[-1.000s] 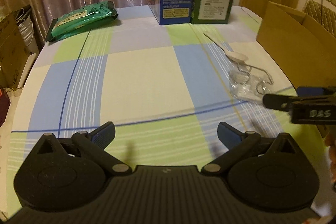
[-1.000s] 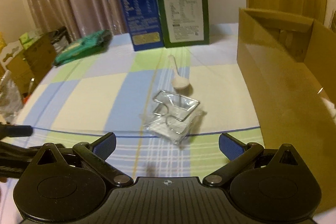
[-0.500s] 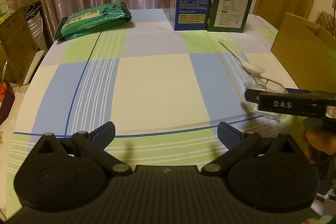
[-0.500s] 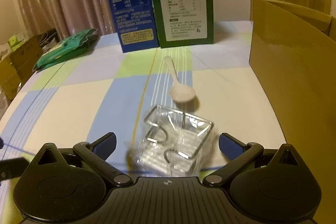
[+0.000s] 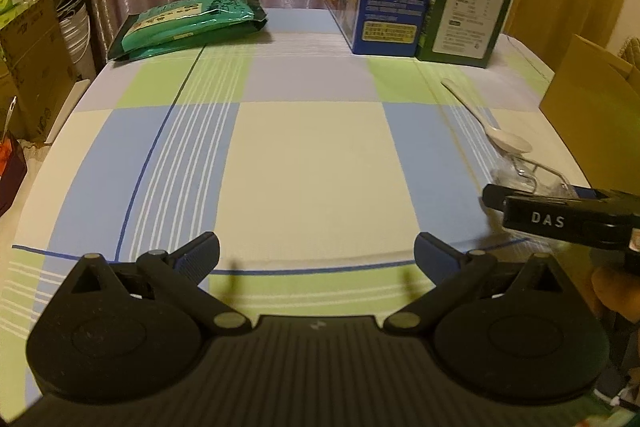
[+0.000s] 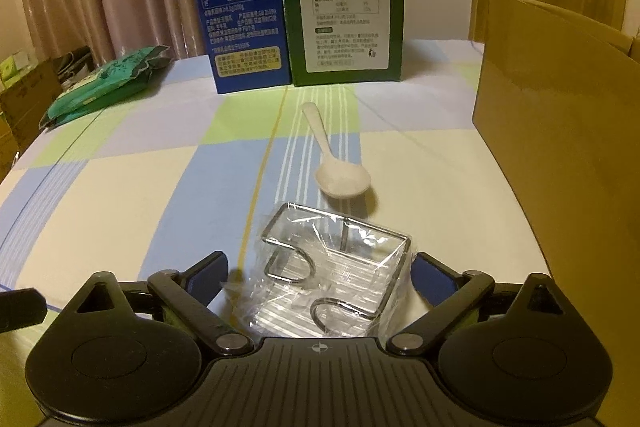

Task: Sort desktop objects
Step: 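Lower the right tool onto the clear plastic case and close it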

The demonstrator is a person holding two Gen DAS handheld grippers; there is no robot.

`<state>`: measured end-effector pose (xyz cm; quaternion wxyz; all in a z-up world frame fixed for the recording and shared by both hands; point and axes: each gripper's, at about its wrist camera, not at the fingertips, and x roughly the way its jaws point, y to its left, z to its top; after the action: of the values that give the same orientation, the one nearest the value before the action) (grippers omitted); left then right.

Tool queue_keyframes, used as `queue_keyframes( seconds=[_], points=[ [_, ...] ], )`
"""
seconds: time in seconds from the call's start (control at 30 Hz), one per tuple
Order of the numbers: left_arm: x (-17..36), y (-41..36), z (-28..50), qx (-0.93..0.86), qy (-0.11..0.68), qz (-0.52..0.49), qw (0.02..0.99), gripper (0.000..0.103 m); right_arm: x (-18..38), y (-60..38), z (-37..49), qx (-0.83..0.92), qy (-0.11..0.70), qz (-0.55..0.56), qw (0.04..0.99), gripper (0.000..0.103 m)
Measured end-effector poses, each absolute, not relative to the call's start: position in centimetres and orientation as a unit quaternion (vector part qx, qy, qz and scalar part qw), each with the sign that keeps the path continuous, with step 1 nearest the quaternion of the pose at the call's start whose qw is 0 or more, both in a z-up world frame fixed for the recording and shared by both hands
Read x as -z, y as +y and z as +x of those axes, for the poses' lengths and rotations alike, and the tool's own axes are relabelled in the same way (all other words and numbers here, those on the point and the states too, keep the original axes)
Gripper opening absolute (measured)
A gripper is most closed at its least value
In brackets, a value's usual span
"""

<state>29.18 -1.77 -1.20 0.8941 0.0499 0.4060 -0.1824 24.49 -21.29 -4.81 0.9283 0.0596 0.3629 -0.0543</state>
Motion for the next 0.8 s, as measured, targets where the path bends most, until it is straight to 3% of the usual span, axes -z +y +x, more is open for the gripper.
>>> queue_keyframes(
  seconds=[0.1,0.33,0.8],
  points=[
    [1.3,-2.0,29.3,0.183,0.402,0.053,0.895,0.102,4.8,-21.3,24.7,0.055,0.359,0.058,0.930,0.093],
    [1.3,-2.4,29.0,0.189,0.402,0.059,0.894,0.102,4.5,-21.4,24.6,0.061,0.356,0.044,0.932,0.069],
    [1.2,-2.5,29.0,0.198,0.400,0.050,0.893,0.102,2.3,-22.6,23.3,0.064,0.351,0.054,0.932,0.065]
  ],
)
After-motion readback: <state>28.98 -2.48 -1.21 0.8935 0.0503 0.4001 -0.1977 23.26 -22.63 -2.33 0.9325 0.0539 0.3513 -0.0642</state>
